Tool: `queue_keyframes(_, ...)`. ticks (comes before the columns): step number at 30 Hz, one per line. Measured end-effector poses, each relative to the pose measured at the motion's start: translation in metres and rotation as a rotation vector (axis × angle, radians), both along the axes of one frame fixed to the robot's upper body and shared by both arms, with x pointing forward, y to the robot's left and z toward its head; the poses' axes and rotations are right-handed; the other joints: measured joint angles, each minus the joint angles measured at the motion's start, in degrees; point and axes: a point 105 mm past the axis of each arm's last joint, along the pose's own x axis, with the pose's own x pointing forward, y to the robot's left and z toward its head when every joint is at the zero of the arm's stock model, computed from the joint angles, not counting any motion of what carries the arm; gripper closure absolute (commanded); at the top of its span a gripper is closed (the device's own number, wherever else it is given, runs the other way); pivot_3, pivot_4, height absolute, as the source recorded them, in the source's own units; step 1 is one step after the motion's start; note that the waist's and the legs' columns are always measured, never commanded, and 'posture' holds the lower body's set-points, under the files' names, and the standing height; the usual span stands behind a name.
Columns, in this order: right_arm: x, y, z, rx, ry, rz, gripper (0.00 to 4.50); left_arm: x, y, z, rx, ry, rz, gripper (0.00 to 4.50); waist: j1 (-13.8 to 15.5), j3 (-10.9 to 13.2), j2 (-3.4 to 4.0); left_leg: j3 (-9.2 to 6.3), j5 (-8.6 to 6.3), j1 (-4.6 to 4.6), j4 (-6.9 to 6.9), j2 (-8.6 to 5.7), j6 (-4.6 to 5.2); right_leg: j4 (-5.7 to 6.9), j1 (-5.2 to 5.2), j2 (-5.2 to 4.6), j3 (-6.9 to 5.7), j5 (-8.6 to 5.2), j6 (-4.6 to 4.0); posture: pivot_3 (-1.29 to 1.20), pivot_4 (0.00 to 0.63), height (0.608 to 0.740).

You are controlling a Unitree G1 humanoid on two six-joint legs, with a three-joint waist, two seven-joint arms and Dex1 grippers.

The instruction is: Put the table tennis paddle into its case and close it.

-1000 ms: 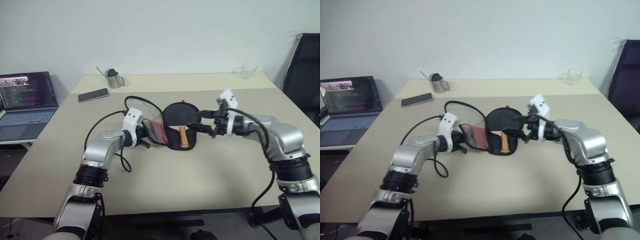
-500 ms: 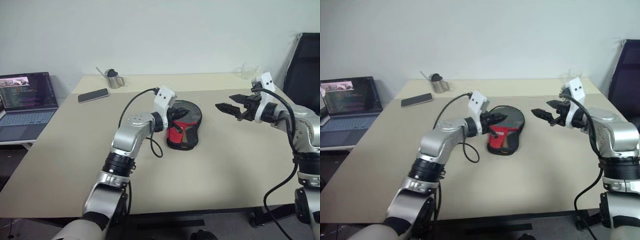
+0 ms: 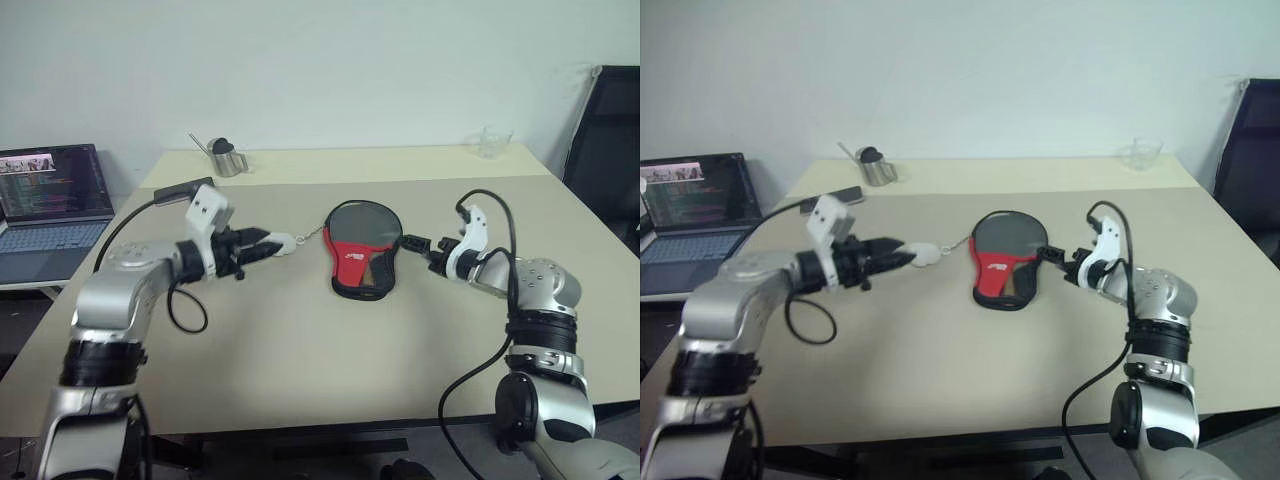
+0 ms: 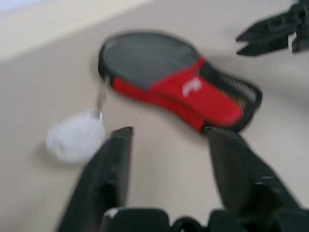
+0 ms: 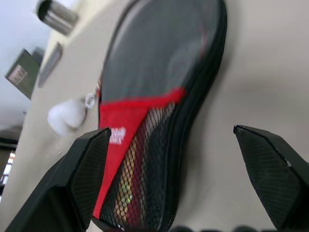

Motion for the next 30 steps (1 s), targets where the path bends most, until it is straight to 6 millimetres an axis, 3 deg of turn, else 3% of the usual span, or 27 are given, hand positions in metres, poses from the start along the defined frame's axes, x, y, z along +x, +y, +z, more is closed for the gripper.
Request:
queue_keyframes(3, -0.002, 0.003, -0.006, 0.039, 0.035, 0.006, 0.0, -0.01, -0.001, -0.003, -0.007, 0.014, -0.016, 0.02, -0.09, 0.0, 0.0, 0.01, -0.01, 0.03, 0.0, 0.01, 0.01, 0.02, 0.02, 0.0, 0.01, 0.0, 0.0, 0.0, 0.15, 0.74)
queue_keyframes(9, -0.007, 0.014, -0.024, 0.054, 0.105, 0.041, 0.0, -0.021, -0.005, -0.008, -0.004, 0.046, -0.009, 0.02, -0.43, 0.0, 0.0, 0.07, -0.11, 0.14, -0.01, 0.03, 0.2, 0.17, 0.03, 0.03, 0.05, 0.0, 0.0, 0.0, 0.15, 0.74)
queue_keyframes(14, -0.01, 0.027, -0.028, 0.087, 0.119, 0.075, 0.0, -0.034, -0.003, -0.015, 0.048, 0.071, -0.022, 0.02, -1.13, -0.03, -0.03, 0.09, -0.11, 0.21, -0.01, 0.09, 0.21, 0.21, 0.06, 0.07, 0.06, 0.0, 0.0, 0.0, 0.15, 0.74)
queue_keyframes(23, -0.021, 0.076, -0.032, 0.174, 0.149, 0.177, 0.0, -0.039, -0.002, -0.016, 0.061, 0.073, -0.011, 0.02, -2.06, -0.06, -0.05, 0.11, -0.12, 0.42, -0.03, 0.11, 0.22, 0.27, 0.17, 0.12, 0.09, 0.0, -0.01, 0.0, 0.15, 0.74)
queue_keyframes(30, -0.022, 0.083, -0.032, 0.171, 0.148, 0.19, 0.0, -0.041, -0.005, -0.014, 0.06, 0.064, -0.01, 0.02, -2.05, -0.07, -0.05, 0.1, -0.12, 0.43, -0.04, 0.11, 0.22, 0.25, 0.18, 0.11, 0.08, 0.0, -0.01, 0.0, 0.15, 0.74)
